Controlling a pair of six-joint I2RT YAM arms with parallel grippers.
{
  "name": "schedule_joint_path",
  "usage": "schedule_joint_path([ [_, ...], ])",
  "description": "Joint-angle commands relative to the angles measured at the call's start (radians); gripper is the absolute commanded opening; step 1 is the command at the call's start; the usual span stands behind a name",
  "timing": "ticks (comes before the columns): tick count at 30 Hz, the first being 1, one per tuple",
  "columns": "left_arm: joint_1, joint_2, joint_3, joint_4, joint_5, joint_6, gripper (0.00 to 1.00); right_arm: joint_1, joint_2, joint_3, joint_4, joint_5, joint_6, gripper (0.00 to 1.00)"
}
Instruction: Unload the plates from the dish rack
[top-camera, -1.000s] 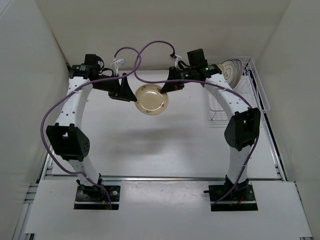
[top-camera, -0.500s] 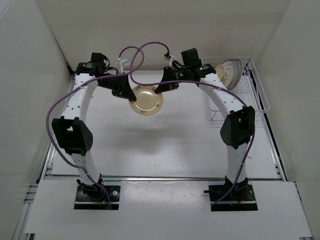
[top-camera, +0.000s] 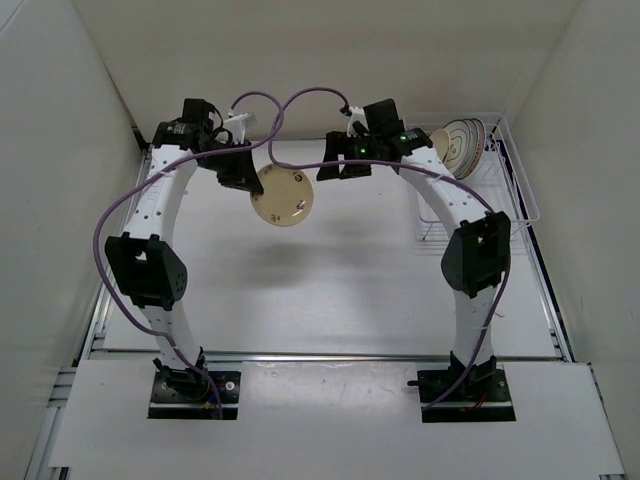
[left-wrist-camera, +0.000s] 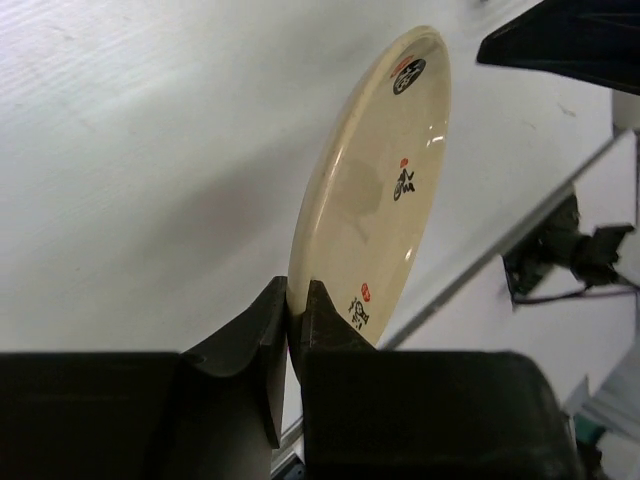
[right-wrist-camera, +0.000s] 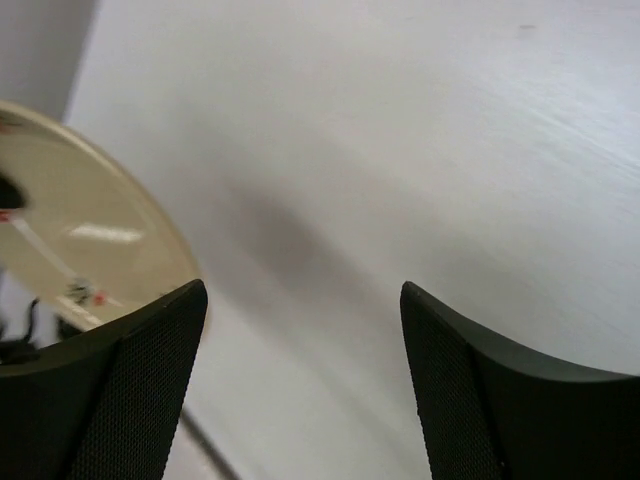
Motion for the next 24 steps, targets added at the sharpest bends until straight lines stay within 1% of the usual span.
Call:
schedule_joint_path([
  [1,0.022,-0.055,0.041,0.061,-0.145,-0.093,0.1,-0.017,-0.088,-0.029,-0.02,0.345,-0.031,0.82],
  [2,0.038,-0.055,0.041,0.076,-0.145,-0.107,0.1,-0.017,-0.125,-0.078,-0.011,0.4,-0.042,0.82],
  [3,0.077,-0.046,0.041,0.089,-0.145,-0.124,0.1,-0.017,-0.145,-0.106,0.0,0.506,-0.06,0.82],
  [4,0.105,-0.045,0.041,0.098,-0.125,-0.139,0.1,-0.017,-0.166,-0.129,0.0,0.563,-0.097,0.83],
  [6,0.173,0.006,0.06,0.135,-0.023,-0.199,0.1,-0.017,-0.243,-0.215,0.035,0.655,-0.12,0.83],
  [7,0.24,0.028,0.071,0.153,0.016,-0.219,0.1,-0.017,-0.295,-0.242,0.035,0.674,-0.172,0.83],
  [8,0.269,0.052,0.097,0.171,0.074,-0.257,0.1,-0.017,-0.323,-0.273,0.035,0.726,-0.199,0.83],
  [9,0.294,0.109,0.119,0.185,0.096,-0.271,0.1,-0.017,-0.353,-0.345,0.035,0.756,-0.226,0.83],
  [10,0.335,0.138,0.14,0.207,0.114,-0.282,0.1,-0.017,-0.419,-0.382,0.026,0.757,-0.3,0.83],
  [11,0.352,0.169,0.181,0.219,0.145,-0.308,0.1,-0.017,-0.453,-0.417,0.006,0.757,-0.336,0.83],
  [12,0.368,0.23,0.201,0.233,0.162,-0.321,0.1,-0.031,-0.488,-0.49,-0.032,0.775,-0.354,0.84],
  [13,0.392,0.259,0.217,0.266,0.174,-0.34,0.1,-0.044,-0.561,-0.521,-0.064,0.746,-0.377,0.84],
  [14,0.403,0.289,0.243,0.282,0.206,-0.369,0.1,-0.078,-0.599,-0.546,-0.1,0.708,-0.39,0.84],
  [15,0.412,0.316,0.257,0.294,0.226,-0.369,0.1,-0.092,-0.631,-0.58,-0.177,0.682,-0.407,0.86],
  [16,0.424,0.371,0.272,0.305,0.24,-0.381,0.1,-0.101,-0.686,-0.592,-0.218,0.665,-0.431,0.86],
  [17,0.424,0.396,0.301,0.32,0.254,-0.381,0.1,-0.11,-0.709,-0.603,-0.258,0.653,-0.489,0.86],
  [18,0.435,0.424,0.32,0.32,0.254,-0.391,0.1,-0.12,-0.75,-0.623,-0.319,0.652,-0.512,0.86],
  [20,0.446,0.496,0.356,0.343,0.263,-0.401,0.1,-0.155,-0.78,-0.637,-0.371,0.652,-0.56,0.86],
  [22,0.457,0.557,0.378,0.357,0.263,-0.412,0.1,-0.199,-0.806,-0.637,-0.433,0.643,-0.571,0.86],
  [24,0.469,0.591,0.389,0.366,0.254,-0.412,0.1,-0.228,-0.815,-0.637,-0.48,0.643,-0.598,0.86],
])
